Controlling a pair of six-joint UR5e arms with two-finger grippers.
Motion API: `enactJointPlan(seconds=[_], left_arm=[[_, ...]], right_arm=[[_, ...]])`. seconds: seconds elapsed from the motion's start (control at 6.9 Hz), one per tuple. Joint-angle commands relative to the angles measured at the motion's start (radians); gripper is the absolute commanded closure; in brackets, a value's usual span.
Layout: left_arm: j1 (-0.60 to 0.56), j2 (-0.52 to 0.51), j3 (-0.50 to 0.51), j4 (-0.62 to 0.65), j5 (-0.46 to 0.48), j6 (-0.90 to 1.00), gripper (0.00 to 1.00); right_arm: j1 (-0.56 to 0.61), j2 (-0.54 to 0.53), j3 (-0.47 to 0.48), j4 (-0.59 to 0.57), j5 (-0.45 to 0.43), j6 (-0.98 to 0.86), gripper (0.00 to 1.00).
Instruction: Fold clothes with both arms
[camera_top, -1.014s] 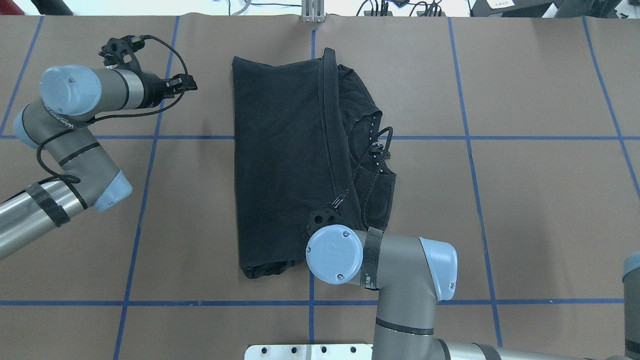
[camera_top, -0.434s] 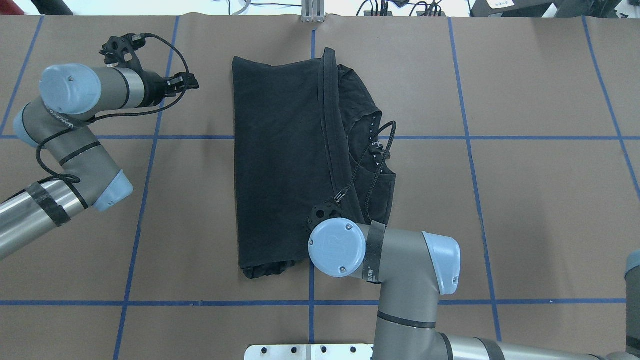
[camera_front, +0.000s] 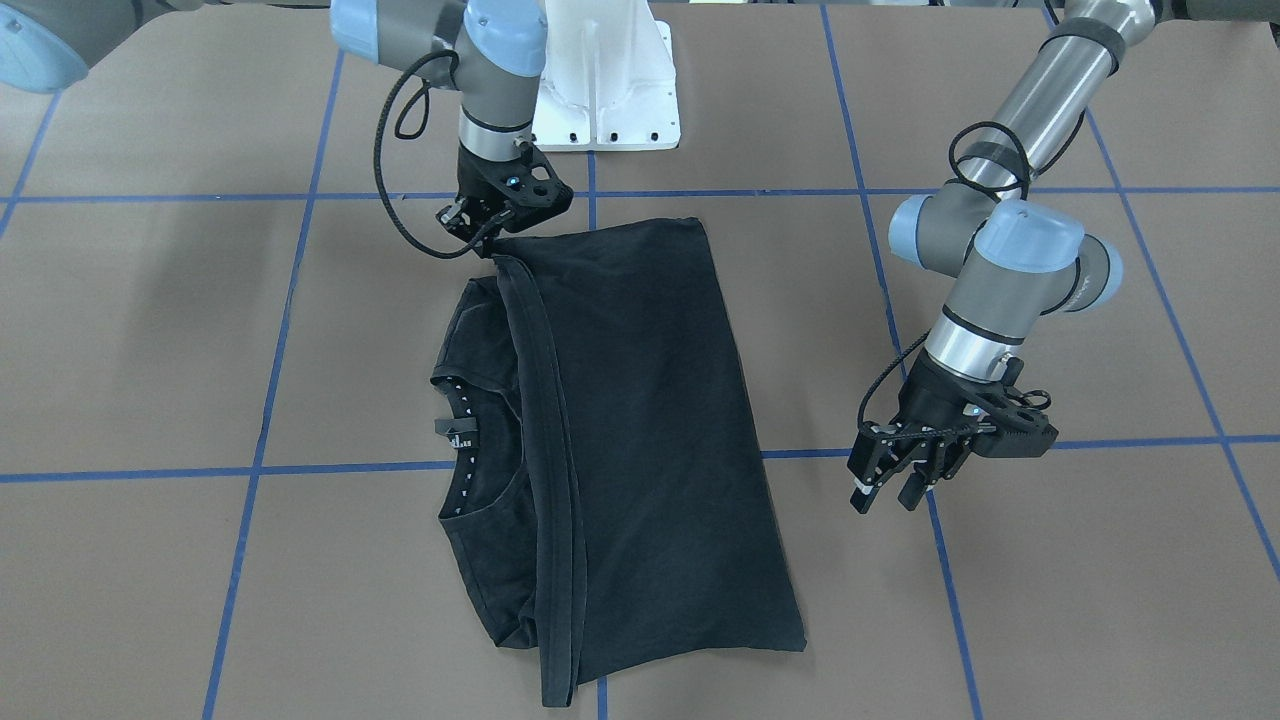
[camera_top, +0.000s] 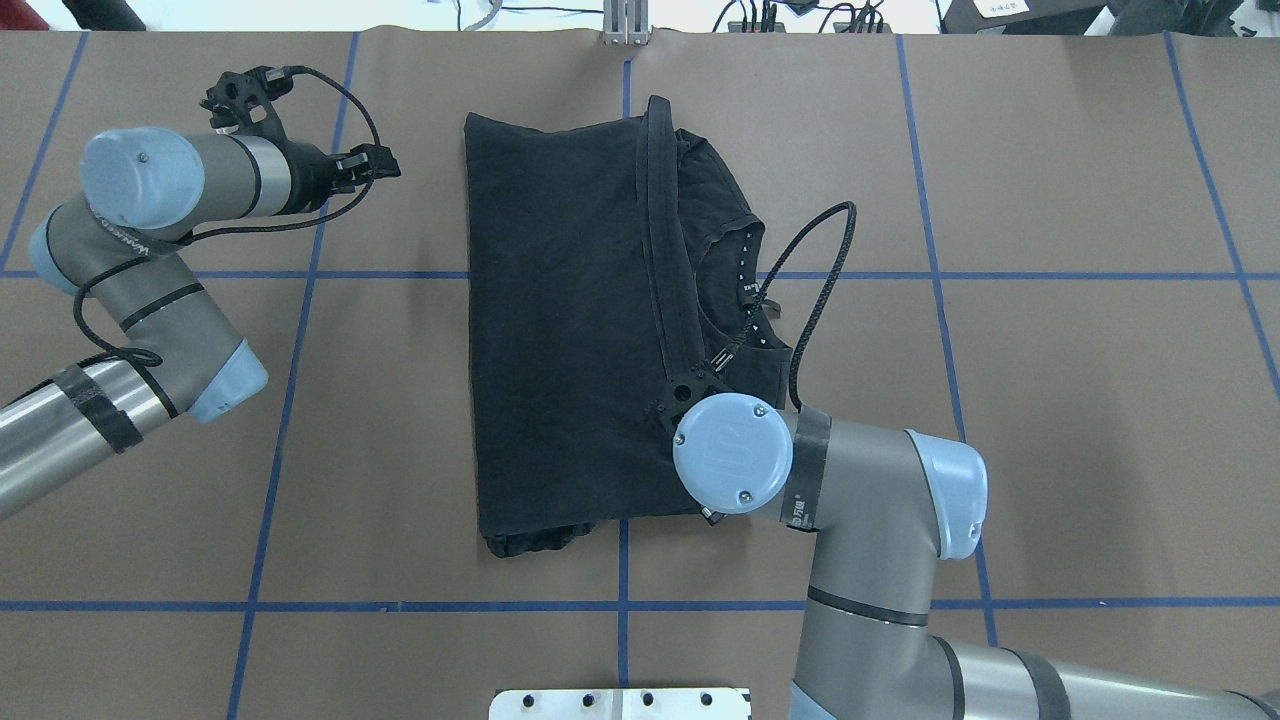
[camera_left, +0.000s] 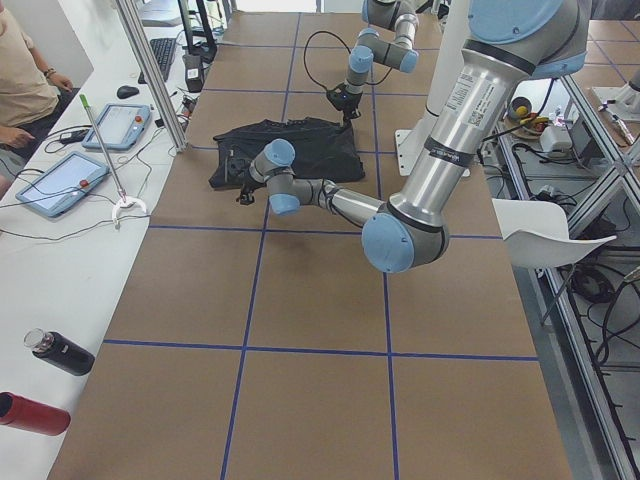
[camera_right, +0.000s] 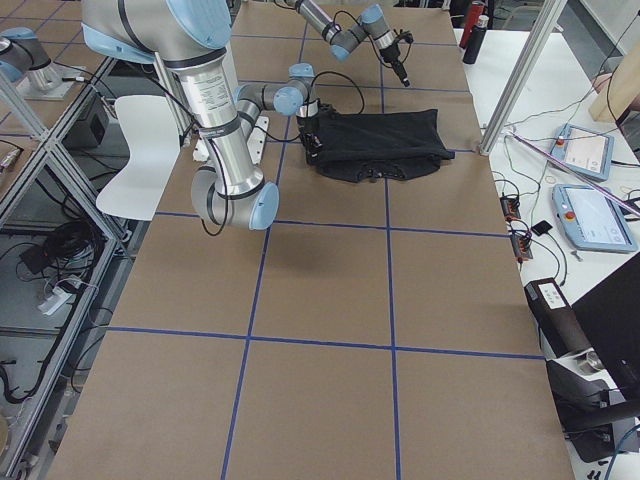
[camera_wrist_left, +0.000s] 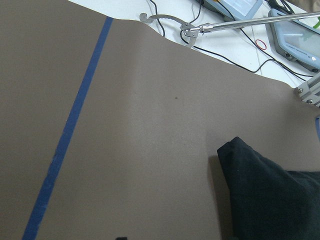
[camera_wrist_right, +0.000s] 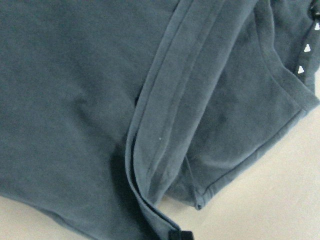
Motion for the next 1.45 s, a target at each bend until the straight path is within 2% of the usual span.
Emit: enactJointPlan(seconds=[0.0, 0.14, 0.43, 0.58, 0.72, 0.87, 1.01, 1.16, 1.3], left_arm=[[0.0, -0.003, -0.007, 0.005, 0.0, 0.0, 0.27], [0.0, -0.005, -0.01, 0.008, 0.0, 0.0, 0.27], [0.0, -0.006, -0.017, 0.013, 0.002, -0.002, 0.27], [0.0, -0.006, -0.023, 0.015, 0.002, -0.002, 0.27], [0.0, -0.006, -0.023, 0.015, 0.002, -0.002, 0.27], [0.0, -0.006, -0.026, 0.015, 0.002, -0.002, 0.27], [0.0, -0.006, -0.029, 0.016, 0.002, -0.021, 0.27], [0.002, -0.008, -0.029, 0.016, 0.002, -0.022, 0.27], [0.002, -0.008, -0.027, 0.016, 0.0, -0.022, 0.27]], right_arm=[[-0.014, -0.075, 0.054, -0.006, -0.007, 0.035, 1.0], [-0.032, -0.095, 0.059, -0.006, -0.009, 0.104, 1.0], [-0.042, -0.108, 0.082, -0.009, -0.003, 0.123, 1.0], [-0.042, -0.123, 0.102, -0.009, 0.011, 0.123, 0.94], [-0.039, -0.128, 0.111, -0.009, 0.019, 0.14, 0.86], [-0.042, -0.145, 0.125, 0.001, 0.033, 0.243, 0.61], [-0.045, -0.14, 0.128, 0.008, 0.042, 0.366, 0.45], [-0.043, -0.134, 0.131, 0.027, 0.04, 0.434, 0.41], [-0.026, -0.14, 0.113, 0.105, 0.037, 0.558, 0.38]])
